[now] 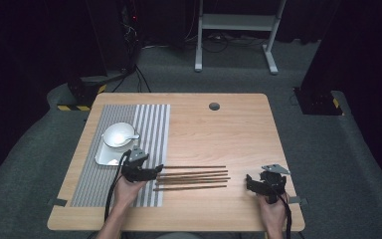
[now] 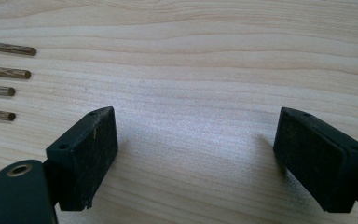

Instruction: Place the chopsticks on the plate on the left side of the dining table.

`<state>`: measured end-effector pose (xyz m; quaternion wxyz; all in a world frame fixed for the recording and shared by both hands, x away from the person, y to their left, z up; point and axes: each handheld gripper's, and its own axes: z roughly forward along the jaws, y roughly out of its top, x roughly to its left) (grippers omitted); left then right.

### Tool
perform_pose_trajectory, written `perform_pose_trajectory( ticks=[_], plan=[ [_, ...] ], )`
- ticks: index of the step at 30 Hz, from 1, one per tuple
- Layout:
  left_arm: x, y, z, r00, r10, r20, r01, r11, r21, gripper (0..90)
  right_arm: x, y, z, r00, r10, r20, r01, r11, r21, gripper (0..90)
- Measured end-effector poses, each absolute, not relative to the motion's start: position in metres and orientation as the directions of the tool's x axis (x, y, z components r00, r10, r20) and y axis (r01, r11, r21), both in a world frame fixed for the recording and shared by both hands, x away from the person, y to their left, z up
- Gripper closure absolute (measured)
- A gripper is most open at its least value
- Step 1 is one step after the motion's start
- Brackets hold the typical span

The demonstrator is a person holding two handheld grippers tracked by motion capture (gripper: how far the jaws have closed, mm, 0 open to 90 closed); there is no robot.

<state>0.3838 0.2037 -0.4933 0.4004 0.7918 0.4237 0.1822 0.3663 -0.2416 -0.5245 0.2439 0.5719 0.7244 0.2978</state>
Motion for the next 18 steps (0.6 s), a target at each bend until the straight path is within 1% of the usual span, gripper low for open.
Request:
perform_pose_trajectory(
  ticks=[6, 10, 18],
  plan=[
    [0.389, 0.196, -0.490, 0.600, 0.798, -0.052, 0.513, -0.334, 0.791, 25.4, 0.366, -0.242, -0.524, -0.229, 0.973, -0.013, 0.683, 0.170, 0.710, 13.6],
    [0.392, 0.191, -0.488, 0.618, 0.782, -0.083, 0.515, -0.324, 0.793, 26.3, 0.366, -0.242, -0.524, -0.230, 0.973, -0.014, 0.683, 0.171, 0.710, 13.6],
    [0.397, 0.179, -0.488, 0.649, 0.757, -0.076, 0.503, -0.352, 0.789, 27.6, 0.366, -0.241, -0.524, -0.231, 0.973, -0.012, 0.683, 0.171, 0.710, 13.7]
  ],
)
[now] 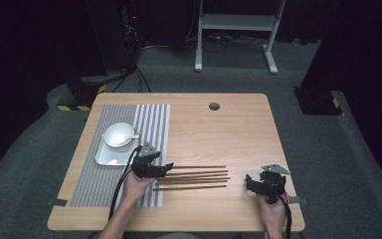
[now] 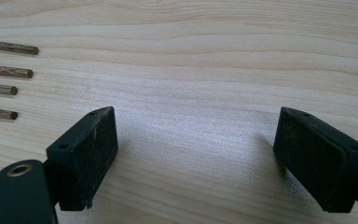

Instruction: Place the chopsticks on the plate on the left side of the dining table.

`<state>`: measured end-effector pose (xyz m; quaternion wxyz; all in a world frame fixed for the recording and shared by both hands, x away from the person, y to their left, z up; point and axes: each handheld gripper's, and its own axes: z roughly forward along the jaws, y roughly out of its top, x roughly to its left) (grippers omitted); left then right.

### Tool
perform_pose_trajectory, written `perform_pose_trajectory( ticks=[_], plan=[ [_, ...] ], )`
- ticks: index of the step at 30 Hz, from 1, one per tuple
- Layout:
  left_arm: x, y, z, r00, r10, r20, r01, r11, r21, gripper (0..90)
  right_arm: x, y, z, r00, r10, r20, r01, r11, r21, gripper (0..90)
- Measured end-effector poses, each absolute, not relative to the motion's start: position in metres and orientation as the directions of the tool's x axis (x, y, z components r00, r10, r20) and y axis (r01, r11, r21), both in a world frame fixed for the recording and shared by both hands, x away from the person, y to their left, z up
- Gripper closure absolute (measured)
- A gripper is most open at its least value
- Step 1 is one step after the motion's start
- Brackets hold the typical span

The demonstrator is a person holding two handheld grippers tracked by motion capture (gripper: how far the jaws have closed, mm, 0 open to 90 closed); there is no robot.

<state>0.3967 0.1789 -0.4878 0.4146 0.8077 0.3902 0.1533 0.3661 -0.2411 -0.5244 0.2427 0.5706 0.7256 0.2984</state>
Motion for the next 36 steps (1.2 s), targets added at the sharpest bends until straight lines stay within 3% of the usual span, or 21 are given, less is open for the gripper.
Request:
perform_pose_trajectory(
  ticks=[36],
  plan=[
    [0.422, 0.124, -0.501, 0.769, 0.636, -0.060, 0.454, -0.479, 0.751, 40.3, 0.366, -0.240, -0.524, -0.238, 0.971, -0.013, 0.681, 0.177, 0.710, 14.1]
  ],
)
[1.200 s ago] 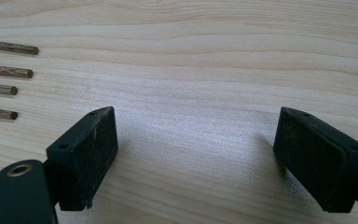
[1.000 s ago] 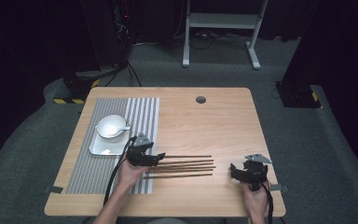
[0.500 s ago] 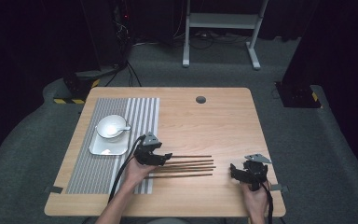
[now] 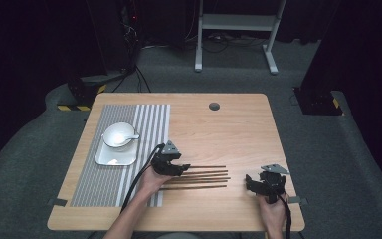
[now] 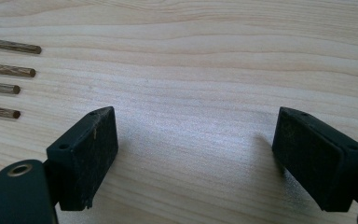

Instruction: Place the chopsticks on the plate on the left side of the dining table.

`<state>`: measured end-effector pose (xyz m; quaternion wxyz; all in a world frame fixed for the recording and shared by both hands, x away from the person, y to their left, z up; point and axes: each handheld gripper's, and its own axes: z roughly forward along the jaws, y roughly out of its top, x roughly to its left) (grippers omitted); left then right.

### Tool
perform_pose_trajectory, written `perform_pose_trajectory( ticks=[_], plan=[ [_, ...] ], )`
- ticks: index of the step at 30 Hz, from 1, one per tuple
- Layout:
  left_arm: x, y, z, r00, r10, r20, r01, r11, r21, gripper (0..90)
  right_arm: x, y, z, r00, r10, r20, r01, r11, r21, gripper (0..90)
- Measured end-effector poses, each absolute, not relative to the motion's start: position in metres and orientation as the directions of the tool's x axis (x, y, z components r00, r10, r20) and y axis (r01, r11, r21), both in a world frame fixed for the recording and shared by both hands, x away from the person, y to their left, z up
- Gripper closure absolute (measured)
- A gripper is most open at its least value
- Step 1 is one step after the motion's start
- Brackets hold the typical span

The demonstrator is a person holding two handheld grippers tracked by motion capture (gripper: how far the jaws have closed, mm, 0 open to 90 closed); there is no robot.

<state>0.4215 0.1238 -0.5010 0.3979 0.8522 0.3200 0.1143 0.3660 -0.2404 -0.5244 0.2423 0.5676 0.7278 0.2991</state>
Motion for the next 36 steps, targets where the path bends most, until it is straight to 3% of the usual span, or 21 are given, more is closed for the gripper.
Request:
perform_pose_trajectory(
  ticks=[13, 26, 36],
  plan=[
    [0.428, 0.112, -0.511, 0.777, 0.626, -0.058, 0.461, -0.503, 0.731, 44.8, 0.366, -0.240, -0.524, -0.238, 0.971, -0.013, 0.681, 0.176, 0.710, 14.1],
    [0.432, 0.099, -0.516, 0.793, 0.605, -0.066, 0.454, -0.516, 0.727, 55.4, 0.366, -0.240, -0.524, -0.238, 0.971, -0.014, 0.681, 0.177, 0.711, 14.2],
    [0.435, 0.093, -0.518, 0.791, 0.607, -0.072, 0.457, -0.510, 0.729, 57.4, 0.366, -0.240, -0.524, -0.237, 0.971, -0.014, 0.681, 0.177, 0.711, 14.3]
  ],
)
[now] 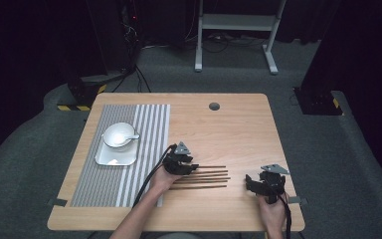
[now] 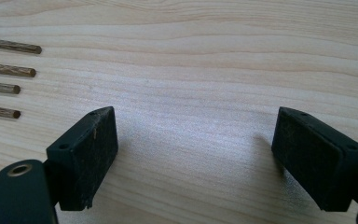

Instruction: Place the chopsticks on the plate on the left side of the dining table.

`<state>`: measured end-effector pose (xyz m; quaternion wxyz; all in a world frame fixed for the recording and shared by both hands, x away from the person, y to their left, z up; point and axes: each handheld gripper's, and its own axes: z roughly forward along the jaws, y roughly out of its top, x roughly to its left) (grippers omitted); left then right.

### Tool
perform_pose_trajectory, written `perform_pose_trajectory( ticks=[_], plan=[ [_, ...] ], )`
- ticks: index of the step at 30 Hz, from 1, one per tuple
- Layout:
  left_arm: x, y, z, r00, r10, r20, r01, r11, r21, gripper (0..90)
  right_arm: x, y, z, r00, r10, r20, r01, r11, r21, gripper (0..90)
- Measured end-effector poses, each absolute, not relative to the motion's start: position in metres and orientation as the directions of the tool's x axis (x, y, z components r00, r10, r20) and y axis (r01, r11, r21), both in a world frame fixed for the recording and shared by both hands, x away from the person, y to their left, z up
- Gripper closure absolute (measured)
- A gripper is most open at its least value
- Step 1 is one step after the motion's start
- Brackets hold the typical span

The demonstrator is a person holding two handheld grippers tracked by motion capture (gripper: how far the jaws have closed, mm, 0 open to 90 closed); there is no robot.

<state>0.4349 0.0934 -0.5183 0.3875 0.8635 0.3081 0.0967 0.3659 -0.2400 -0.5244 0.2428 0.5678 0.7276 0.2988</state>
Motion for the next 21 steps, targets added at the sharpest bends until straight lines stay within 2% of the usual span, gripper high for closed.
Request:
perform_pose_trajectory(
  ticks=[9, 21],
  plan=[
    [0.4368, 0.0902, -0.5187, 0.788, 0.611, -0.072, 0.457, -0.504, 0.733, 63.1, 0.3661, -0.2401, -0.5244, -0.241, 0.970, -0.016, 0.679, 0.180, 0.711, 14.3],
    [0.4435, 0.0875, -0.5137, 0.777, 0.625, -0.073, 0.481, -0.515, 0.709, 64.8, 0.3660, -0.2400, -0.5244, -0.242, 0.970, -0.016, 0.679, 0.181, 0.711, 14.3]
  ],
)
